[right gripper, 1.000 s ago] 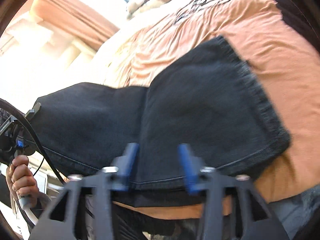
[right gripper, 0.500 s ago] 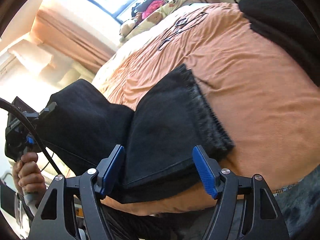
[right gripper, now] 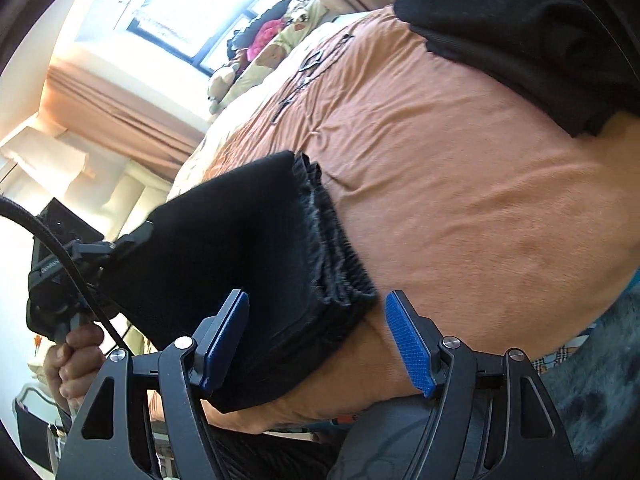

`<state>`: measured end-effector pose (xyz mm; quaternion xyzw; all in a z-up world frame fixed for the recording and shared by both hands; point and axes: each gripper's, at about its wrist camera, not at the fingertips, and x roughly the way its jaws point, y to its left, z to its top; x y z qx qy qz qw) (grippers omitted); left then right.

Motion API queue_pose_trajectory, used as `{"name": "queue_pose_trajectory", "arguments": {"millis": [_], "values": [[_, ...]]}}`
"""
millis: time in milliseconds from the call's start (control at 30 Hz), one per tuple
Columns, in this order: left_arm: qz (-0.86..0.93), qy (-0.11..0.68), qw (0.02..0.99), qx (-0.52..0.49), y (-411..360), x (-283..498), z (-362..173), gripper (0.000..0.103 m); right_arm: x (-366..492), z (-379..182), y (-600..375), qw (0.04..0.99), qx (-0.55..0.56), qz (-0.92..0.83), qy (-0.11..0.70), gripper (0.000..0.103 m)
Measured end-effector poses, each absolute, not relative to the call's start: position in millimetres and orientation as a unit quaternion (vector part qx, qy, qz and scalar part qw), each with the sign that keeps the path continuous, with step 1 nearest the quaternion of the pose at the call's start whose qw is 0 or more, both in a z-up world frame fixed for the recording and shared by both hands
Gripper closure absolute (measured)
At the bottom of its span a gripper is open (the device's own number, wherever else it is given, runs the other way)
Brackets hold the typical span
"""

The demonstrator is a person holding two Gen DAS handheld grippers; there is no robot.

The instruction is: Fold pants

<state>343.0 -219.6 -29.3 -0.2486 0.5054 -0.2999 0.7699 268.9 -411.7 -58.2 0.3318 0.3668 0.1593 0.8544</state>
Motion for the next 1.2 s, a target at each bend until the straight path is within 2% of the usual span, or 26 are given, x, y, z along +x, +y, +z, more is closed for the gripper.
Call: {"name": "queue_pose_trajectory", "arguments": {"millis": [267,367,433,500,933,1000,1067,1167,1200], "values": [[-0.298,0.522,0.766,-0.227,-245.9,339.1,-36.7,0.086,267.2,-59.9,-428.7,0.849,0.352,0.155,0.362,0.033],[-0.304,0.538,0.751,-0.232,-252.2,341.1,-46.9,0.072,266.8,-56.7,-430.0,0.85,0.353,0.159,0.357,0.033],[-0.315,0.54,0.742,-0.243,-252.6,339.8,-50.1,0.048,268.4,-56.8,-428.8,0.851,0.351,0.161,0.356,0.033],[-0.302,0.536,0.752,-0.235,-247.4,336.0,-49.3,0.04,269.2,-56.1,-426.8,0.85,0.351,0.167,0.355,0.033],[-0.229,0.528,0.78,-0.245,-166.9,325.2,-66.2,0.04,291.8,-68.4,-387.8,0.844,0.319,0.171,0.395,0.034],[-0.219,0.527,0.782,-0.253,-152.2,322.8,-72.0,0.04,294.7,-70.6,-381.8,0.844,0.31,0.171,0.402,0.047],[-0.207,0.526,0.783,-0.258,-140.4,319.8,-77.2,0.04,299.1,-75.6,-378.1,0.839,0.307,0.171,0.415,0.075],[-0.186,0.525,0.786,-0.269,-119.8,312.7,-88.1,0.04,298.4,-77.6,-377.3,0.845,0.299,0.159,0.415,0.088],[-0.181,0.525,0.787,-0.27,-115.3,311.4,-89.5,0.04,297.9,-79.0,-378.5,0.847,0.296,0.155,0.414,0.089]]}}
